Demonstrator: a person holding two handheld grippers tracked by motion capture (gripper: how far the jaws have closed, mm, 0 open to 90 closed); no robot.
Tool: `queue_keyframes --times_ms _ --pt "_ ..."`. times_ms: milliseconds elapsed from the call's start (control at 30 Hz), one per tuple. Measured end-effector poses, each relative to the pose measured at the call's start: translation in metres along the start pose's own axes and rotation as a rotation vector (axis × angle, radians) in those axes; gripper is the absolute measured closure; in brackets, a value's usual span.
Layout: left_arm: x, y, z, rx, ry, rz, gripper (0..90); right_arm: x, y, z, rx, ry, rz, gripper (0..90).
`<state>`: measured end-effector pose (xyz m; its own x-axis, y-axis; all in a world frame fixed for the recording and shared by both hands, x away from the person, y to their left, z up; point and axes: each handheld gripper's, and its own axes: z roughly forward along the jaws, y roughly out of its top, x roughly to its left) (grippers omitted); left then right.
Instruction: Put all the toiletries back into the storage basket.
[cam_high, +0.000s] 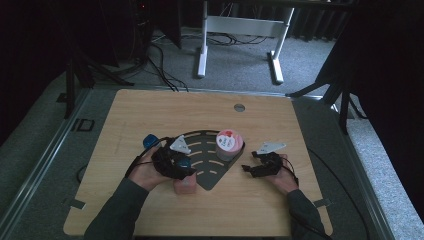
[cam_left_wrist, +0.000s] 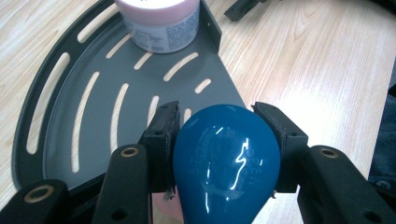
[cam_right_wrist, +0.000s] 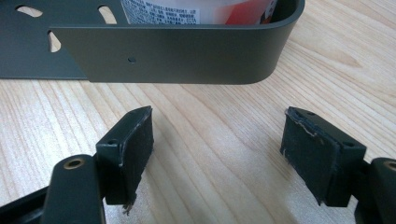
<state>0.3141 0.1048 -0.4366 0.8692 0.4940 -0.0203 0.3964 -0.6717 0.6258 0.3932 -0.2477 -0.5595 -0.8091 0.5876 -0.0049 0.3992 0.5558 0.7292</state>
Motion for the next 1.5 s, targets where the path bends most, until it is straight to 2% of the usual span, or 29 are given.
queue_keyframes --times_ms 467,700,733,1033,1500 --pt "-0.007 0.015 0.008 -0.013 -0.019 0.021 53.4 0.0 0.0 0.0 0.0 0.0 0.0 25.0" --pt "-0.005 0.02 0.012 -0.015 -0.031 0.014 53.4 0.0 0.0 0.0 0.001 0.001 0.0 24.7" --pt "-0.005 0.021 0.012 -0.012 -0.029 0.024 53.4 0.0 0.0 0.0 0.001 0.002 0.0 24.7" --pt "-0.005 0.031 0.016 -0.011 -0.028 0.033 53.4 0.0 0.0 0.0 0.001 0.002 0.0 24.6" --pt "0.001 0.041 0.025 -0.006 -0.032 0.019 53.4 0.0 0.0 0.0 0.001 0.002 -0.001 24.5"
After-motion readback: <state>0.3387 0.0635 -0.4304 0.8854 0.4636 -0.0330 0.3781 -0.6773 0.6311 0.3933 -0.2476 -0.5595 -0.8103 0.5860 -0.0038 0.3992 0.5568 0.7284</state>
